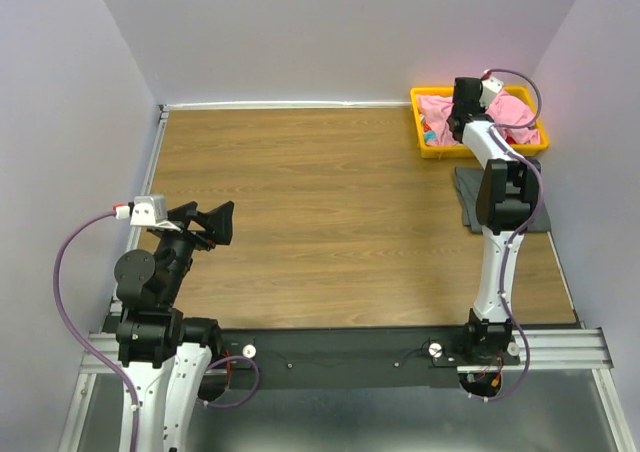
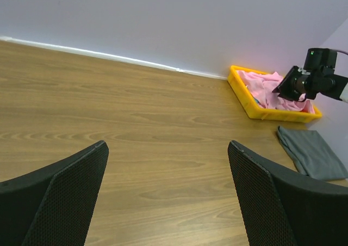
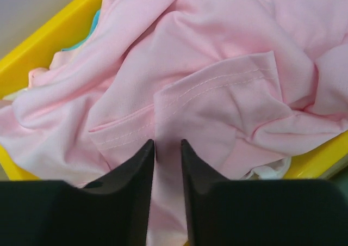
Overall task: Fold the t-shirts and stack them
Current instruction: Grab the tshirt from the pile, then move the tshirt to the center of the board, then flatten the tshirt out
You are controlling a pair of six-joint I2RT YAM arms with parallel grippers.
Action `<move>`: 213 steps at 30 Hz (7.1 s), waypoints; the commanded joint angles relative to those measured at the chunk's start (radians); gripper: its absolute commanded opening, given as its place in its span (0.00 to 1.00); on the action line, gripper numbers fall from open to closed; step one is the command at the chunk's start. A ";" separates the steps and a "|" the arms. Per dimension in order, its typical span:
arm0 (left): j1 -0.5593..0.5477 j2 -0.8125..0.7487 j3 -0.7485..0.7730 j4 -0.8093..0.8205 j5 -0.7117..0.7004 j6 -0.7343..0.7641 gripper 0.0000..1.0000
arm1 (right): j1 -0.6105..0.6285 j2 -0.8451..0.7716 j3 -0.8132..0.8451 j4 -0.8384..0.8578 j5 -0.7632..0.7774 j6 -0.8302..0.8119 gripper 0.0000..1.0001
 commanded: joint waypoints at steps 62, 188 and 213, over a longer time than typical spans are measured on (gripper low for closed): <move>0.000 0.359 -0.033 -0.168 -0.027 -0.163 0.93 | 0.477 -0.784 -1.116 0.053 -0.350 0.106 0.60; -0.252 1.440 0.773 -0.316 -1.214 0.083 0.33 | 0.296 -1.100 -1.422 -0.093 -0.539 0.159 0.63; -0.226 1.089 0.116 0.007 -0.318 -0.221 0.78 | 0.294 -1.009 -1.322 -0.093 -0.461 0.093 0.63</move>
